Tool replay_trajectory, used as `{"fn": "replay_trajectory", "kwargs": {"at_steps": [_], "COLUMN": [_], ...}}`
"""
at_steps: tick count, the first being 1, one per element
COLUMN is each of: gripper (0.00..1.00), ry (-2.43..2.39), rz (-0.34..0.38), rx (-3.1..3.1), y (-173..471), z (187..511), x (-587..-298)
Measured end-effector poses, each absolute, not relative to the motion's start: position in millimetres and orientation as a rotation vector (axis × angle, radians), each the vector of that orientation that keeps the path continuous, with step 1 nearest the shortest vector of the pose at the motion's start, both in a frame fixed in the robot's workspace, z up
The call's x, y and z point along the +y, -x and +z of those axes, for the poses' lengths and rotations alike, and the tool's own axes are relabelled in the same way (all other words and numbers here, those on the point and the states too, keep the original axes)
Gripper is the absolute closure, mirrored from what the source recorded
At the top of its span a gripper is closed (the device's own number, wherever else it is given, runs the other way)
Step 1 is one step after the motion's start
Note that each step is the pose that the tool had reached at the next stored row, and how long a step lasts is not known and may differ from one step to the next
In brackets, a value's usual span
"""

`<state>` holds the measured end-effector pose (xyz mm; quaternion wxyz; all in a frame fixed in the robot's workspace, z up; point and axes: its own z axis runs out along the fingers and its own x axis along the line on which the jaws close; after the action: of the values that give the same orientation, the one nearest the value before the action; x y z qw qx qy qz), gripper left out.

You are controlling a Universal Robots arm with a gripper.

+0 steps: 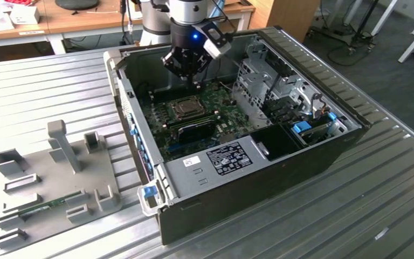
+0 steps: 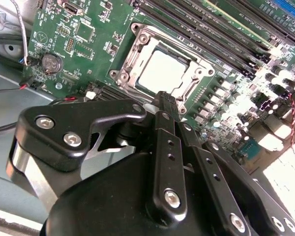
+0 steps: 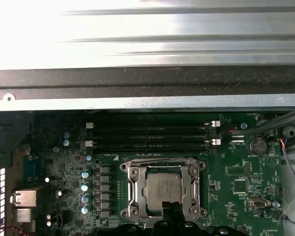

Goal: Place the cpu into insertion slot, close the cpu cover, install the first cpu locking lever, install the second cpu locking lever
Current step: 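Install the second cpu locking lever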

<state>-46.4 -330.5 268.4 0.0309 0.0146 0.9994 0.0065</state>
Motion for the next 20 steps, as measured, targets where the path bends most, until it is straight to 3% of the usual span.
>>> {"fn": "replay_trajectory", "kwargs": {"at_steps": [20], "gripper": [0.9], "ry": [-0.045], "rz": [0.02], "rx": [3.079], "y": [46.3], "z": [273.7], "x": [-330.5]}}
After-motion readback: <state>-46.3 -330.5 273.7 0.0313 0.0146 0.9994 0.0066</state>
